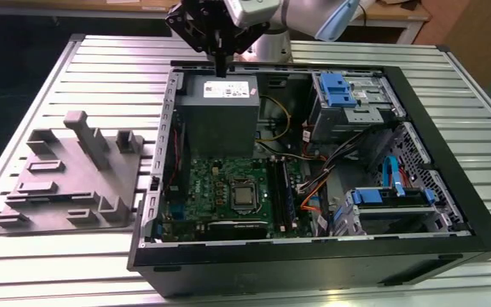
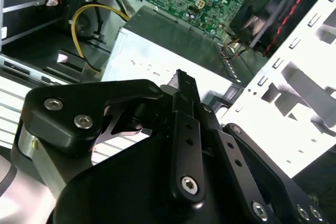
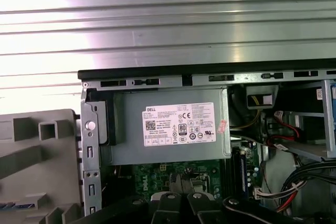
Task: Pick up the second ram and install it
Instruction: 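Reach for the second ram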
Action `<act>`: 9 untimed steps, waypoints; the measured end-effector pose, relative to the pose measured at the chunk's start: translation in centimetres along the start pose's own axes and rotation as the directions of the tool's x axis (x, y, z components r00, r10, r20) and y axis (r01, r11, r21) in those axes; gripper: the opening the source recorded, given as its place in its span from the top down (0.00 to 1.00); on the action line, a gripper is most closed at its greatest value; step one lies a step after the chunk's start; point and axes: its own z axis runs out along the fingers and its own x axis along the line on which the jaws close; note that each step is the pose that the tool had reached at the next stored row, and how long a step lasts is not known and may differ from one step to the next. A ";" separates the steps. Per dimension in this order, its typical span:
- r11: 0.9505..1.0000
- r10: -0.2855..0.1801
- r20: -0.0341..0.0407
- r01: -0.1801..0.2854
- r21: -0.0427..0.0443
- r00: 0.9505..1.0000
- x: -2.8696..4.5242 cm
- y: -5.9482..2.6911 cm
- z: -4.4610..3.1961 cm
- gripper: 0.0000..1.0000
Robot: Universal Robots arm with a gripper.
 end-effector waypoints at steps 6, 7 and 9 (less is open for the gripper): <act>1.000 0.000 0.000 0.000 0.000 1.000 1.15 -0.09 0.01 0.93; 1.000 0.000 0.000 0.000 0.000 1.000 1.31 -0.10 0.02 0.93; 1.000 0.000 0.000 0.000 0.000 1.000 1.64 -0.13 0.03 0.93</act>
